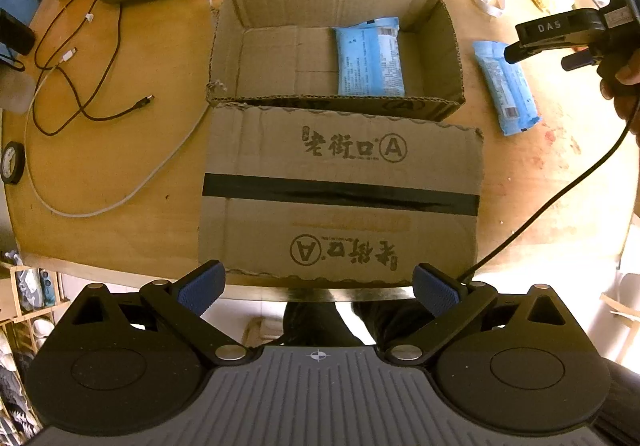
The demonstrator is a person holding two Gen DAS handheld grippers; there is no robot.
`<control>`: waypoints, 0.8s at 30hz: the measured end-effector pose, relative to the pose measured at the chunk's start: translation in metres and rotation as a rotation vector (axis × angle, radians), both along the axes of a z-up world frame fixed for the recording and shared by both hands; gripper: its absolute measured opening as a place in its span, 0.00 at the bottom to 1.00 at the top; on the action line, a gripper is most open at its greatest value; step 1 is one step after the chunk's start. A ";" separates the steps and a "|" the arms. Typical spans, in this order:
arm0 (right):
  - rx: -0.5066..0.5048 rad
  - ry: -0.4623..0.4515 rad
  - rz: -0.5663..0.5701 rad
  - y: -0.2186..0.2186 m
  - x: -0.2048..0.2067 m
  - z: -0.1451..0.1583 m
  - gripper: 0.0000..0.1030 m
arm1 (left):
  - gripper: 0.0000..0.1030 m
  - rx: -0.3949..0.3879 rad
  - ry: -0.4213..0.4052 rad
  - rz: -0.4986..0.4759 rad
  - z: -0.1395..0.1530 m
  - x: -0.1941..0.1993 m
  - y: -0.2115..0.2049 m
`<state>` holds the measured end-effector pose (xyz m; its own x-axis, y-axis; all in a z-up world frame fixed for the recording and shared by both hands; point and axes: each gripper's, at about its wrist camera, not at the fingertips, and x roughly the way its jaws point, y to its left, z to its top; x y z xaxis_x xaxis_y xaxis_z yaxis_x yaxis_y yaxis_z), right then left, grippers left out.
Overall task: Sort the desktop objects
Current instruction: 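Lower the open right gripper over the smaller blue packet, then close the right gripper on the smaller blue packet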
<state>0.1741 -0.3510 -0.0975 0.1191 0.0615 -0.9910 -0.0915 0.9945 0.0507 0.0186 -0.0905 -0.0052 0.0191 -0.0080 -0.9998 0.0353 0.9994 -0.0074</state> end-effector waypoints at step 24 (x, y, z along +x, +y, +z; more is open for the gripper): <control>-0.040 0.030 0.026 0.007 -0.002 -0.059 1.00 | 1.00 0.008 0.020 0.018 -0.006 0.007 0.001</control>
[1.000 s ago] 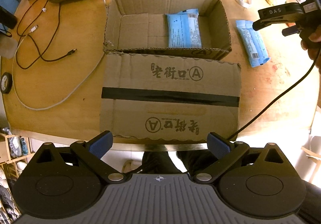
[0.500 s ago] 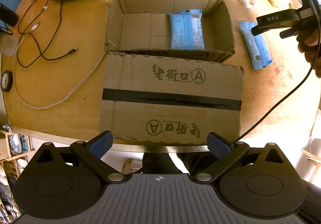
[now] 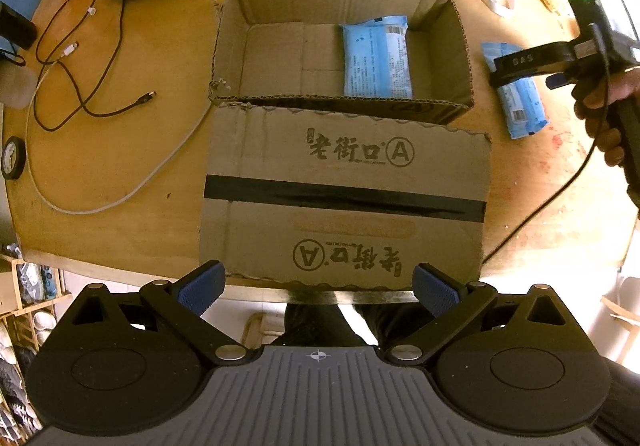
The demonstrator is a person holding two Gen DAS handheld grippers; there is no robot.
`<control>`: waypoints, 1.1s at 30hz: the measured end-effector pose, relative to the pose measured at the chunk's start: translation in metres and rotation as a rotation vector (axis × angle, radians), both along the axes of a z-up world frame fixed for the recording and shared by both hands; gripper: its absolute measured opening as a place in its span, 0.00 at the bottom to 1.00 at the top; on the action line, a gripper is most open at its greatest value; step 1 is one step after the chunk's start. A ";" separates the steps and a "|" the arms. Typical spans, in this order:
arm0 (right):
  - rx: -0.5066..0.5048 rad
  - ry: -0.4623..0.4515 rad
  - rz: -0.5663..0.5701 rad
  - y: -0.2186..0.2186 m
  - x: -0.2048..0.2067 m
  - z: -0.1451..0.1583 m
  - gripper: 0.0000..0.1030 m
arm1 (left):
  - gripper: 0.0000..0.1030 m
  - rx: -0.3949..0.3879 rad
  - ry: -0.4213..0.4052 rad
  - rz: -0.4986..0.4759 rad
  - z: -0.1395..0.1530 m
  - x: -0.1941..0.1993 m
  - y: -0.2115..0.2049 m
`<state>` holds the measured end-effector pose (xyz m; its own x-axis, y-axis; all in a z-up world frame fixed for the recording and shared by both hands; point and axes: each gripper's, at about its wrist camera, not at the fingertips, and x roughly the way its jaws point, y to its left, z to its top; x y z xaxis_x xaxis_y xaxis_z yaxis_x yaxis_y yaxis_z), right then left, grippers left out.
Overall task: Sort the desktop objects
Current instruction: 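Close the right gripper on the smaller blue packet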
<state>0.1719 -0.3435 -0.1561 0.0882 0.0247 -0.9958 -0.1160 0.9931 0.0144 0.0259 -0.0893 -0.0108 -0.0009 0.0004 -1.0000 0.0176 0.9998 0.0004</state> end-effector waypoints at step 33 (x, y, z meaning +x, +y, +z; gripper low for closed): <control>0.016 -0.032 -0.023 0.000 -0.019 0.000 0.67 | 1.00 -0.005 -0.002 -0.010 0.002 -0.003 0.002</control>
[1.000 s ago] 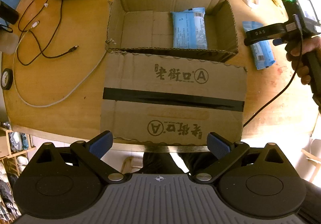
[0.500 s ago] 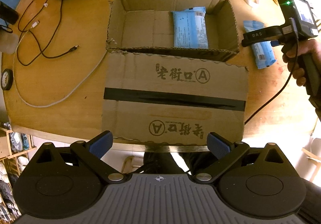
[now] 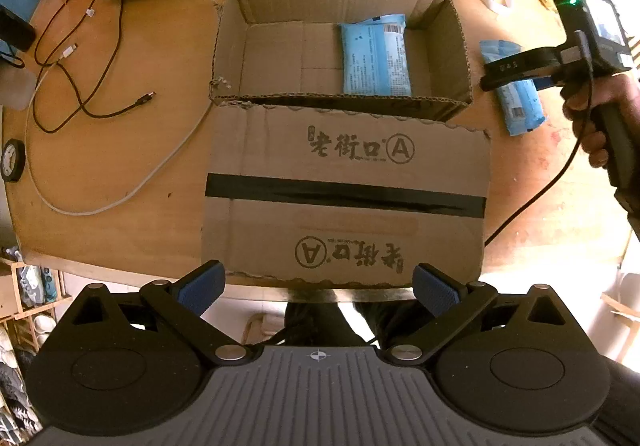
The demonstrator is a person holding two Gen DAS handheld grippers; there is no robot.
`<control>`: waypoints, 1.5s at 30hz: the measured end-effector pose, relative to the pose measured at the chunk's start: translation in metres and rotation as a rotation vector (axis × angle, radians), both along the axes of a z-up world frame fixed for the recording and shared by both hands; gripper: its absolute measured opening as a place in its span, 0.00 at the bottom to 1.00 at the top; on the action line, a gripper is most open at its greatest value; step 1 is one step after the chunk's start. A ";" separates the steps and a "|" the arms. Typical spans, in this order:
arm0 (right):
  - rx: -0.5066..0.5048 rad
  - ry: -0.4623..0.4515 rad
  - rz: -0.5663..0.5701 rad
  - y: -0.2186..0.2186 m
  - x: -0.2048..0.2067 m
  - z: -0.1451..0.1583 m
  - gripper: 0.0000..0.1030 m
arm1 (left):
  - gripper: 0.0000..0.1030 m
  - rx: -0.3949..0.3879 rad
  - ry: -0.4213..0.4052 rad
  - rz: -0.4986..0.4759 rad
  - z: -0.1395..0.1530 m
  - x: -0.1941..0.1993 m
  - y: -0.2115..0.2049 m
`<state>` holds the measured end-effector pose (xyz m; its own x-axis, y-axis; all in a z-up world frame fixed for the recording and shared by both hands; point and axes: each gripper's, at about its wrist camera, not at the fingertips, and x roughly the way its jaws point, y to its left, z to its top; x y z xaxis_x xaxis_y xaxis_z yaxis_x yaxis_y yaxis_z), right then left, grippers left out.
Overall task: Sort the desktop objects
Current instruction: 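Close the right gripper on the smaller blue packet, then lift the smaller blue packet and carry it toward the cardboard box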
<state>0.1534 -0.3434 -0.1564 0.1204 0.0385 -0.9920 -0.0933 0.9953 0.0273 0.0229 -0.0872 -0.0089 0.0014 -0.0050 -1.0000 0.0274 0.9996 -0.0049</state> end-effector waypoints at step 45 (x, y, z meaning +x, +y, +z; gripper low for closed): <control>0.010 -0.011 -0.031 0.022 -0.003 0.033 0.60 | 1.00 -0.012 -0.029 0.020 0.007 -0.019 0.008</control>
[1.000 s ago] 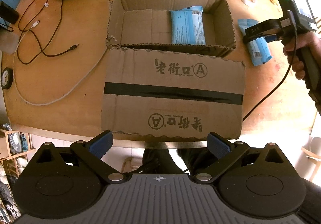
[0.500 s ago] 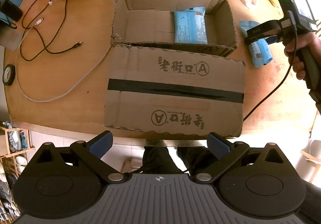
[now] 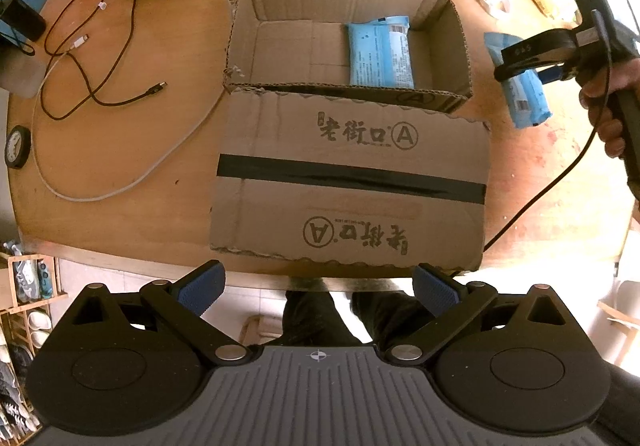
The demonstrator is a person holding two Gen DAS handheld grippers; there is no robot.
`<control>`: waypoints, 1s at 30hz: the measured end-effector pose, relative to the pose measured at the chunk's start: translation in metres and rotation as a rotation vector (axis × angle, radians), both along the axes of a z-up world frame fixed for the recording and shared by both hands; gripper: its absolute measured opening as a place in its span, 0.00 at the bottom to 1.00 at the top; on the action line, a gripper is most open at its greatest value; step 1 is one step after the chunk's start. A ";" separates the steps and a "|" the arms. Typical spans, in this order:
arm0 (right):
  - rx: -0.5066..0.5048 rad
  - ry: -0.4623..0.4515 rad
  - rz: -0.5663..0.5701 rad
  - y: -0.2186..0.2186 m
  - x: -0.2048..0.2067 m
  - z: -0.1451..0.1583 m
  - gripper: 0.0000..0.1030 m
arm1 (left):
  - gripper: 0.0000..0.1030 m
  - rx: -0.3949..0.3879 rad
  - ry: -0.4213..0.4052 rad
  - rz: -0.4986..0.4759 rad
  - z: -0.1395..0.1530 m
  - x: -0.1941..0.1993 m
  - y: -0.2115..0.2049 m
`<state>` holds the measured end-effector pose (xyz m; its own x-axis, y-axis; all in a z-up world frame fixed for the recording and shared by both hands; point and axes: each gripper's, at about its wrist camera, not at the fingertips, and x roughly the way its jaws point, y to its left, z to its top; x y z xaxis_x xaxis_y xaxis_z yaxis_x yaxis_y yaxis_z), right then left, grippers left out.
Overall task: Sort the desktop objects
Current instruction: 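Lift the smaller blue packet and carry it toward the cardboard box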
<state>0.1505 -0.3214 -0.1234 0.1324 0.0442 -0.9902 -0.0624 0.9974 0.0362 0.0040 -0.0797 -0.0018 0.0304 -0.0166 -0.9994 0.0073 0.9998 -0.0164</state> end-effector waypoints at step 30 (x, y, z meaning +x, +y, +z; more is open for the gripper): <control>-0.014 -0.045 -0.033 -0.004 0.013 0.067 0.60 | 1.00 -0.017 -0.022 -0.028 0.010 0.000 0.007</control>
<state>0.1631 -0.3253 -0.0560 0.1779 0.0254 -0.9837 -0.0311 0.9993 0.0202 0.0044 -0.0728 0.0082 0.0512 -0.0343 -0.9981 0.0362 0.9988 -0.0325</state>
